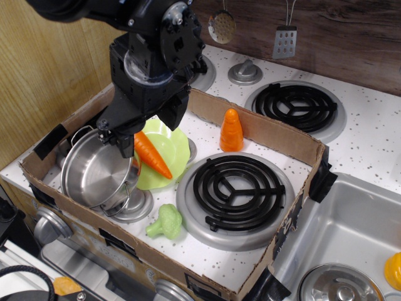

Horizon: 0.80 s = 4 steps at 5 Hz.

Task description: Take carrot off plate

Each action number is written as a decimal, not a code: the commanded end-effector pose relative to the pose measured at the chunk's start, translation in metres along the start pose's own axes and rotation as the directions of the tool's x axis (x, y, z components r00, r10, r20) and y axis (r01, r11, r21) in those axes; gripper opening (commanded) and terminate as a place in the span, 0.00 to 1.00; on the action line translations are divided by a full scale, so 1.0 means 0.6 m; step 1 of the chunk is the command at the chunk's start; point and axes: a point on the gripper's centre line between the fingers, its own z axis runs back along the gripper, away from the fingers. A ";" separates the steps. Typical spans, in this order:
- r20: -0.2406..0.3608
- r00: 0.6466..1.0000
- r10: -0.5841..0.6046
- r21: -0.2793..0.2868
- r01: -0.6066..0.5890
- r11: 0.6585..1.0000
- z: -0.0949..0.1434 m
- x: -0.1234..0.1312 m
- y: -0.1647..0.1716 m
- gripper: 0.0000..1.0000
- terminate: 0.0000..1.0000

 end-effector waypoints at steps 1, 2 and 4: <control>0.000 1.000 0.000 0.000 0.000 1.000 0.000 0.000 0.000 1.00 0.00; 0.067 0.997 -0.047 0.013 0.046 0.999 0.028 0.006 -0.026 1.00 0.00; 0.100 0.989 -0.106 0.056 0.100 0.993 0.056 0.064 -0.061 1.00 0.00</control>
